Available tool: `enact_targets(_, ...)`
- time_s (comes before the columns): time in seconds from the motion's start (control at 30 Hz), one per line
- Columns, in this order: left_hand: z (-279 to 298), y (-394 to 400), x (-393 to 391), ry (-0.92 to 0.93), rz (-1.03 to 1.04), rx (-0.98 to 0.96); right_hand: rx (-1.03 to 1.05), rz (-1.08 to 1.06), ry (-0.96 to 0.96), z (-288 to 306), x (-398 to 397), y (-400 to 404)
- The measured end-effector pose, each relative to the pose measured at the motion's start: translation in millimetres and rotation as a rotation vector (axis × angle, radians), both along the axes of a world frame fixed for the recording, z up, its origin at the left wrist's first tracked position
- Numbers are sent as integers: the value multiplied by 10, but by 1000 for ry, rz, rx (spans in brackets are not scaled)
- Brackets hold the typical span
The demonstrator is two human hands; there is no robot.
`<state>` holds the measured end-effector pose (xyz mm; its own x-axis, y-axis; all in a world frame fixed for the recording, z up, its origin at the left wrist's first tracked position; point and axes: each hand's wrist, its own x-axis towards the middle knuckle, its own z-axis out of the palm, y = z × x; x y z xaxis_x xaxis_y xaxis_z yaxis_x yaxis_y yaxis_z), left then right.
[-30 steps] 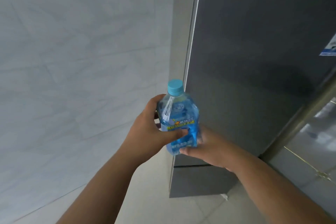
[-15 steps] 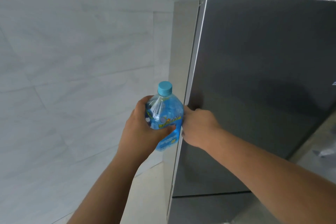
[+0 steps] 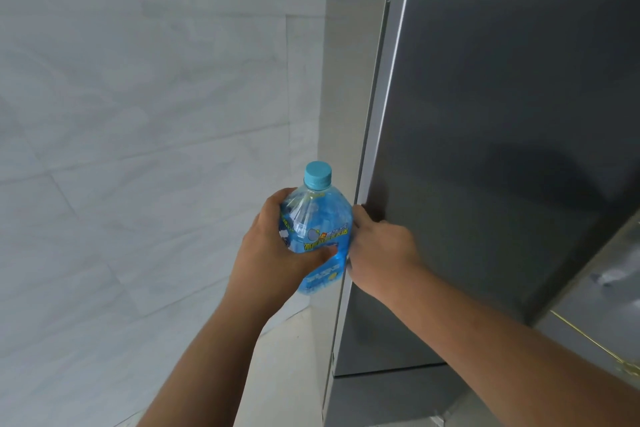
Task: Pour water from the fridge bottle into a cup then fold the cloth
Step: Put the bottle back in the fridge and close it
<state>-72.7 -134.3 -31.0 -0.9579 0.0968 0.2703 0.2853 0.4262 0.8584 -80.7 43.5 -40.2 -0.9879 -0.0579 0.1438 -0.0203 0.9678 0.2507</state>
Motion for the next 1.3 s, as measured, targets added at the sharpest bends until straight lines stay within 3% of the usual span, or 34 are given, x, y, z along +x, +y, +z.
enact_targets(0.23,-102,-163,-59,-30,-109,21,21,-59,-9,-30,233,-141)
enact_targets(0.57,-191,-124,187,-49,-346,52,-142,-149,80,20,992,-103)
enact_targets(1.1,-46,711,1879,10,-601,12,-191,-324,361,-144,3091,611)
enact_targets(1.3,-116,1236,2537,-41,-611,54,-234,-456,321,-61,3831,986)
